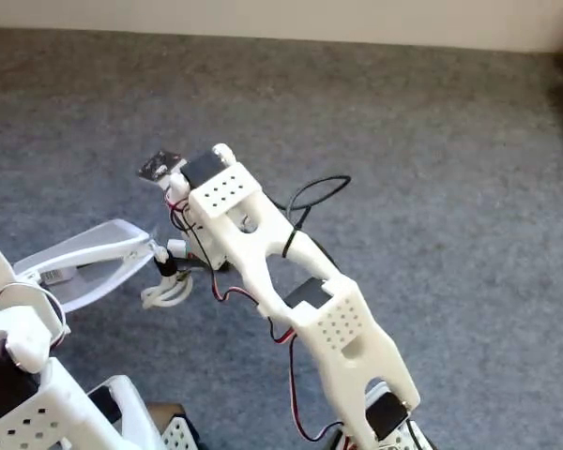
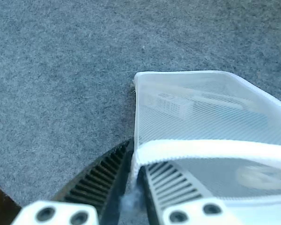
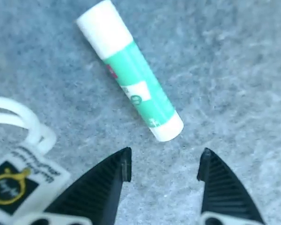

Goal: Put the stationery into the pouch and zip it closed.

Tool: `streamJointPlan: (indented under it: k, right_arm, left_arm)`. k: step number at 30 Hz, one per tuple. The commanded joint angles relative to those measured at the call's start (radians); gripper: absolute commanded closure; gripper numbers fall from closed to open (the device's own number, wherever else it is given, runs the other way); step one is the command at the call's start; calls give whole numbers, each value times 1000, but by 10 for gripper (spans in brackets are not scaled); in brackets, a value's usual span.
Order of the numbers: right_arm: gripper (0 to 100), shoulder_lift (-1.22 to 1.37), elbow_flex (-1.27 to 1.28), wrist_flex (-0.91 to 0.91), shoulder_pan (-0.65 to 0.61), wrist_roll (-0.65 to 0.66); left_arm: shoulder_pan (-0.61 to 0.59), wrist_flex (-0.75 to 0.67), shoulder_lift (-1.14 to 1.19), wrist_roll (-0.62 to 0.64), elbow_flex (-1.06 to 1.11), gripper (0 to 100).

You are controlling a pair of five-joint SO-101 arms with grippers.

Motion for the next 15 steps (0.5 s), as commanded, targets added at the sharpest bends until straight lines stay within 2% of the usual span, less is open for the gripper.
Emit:
streamJointPlan:
  k: [1, 5, 11, 15]
  right_arm:
    - [767, -77, -5, -67, -21, 9]
    - [767, -62, 33, -147, -21, 9]
    - [769, 51, 45, -153, -21, 12]
    - [872, 101, 1, -147, -16, 14]
  left_arm:
    - [38, -17, 25, -6, 4, 993]
    - [36, -17, 25, -6, 4, 993]
    - [38, -20, 25, -6, 16, 993]
    - [38, -20, 25, -6, 16, 993]
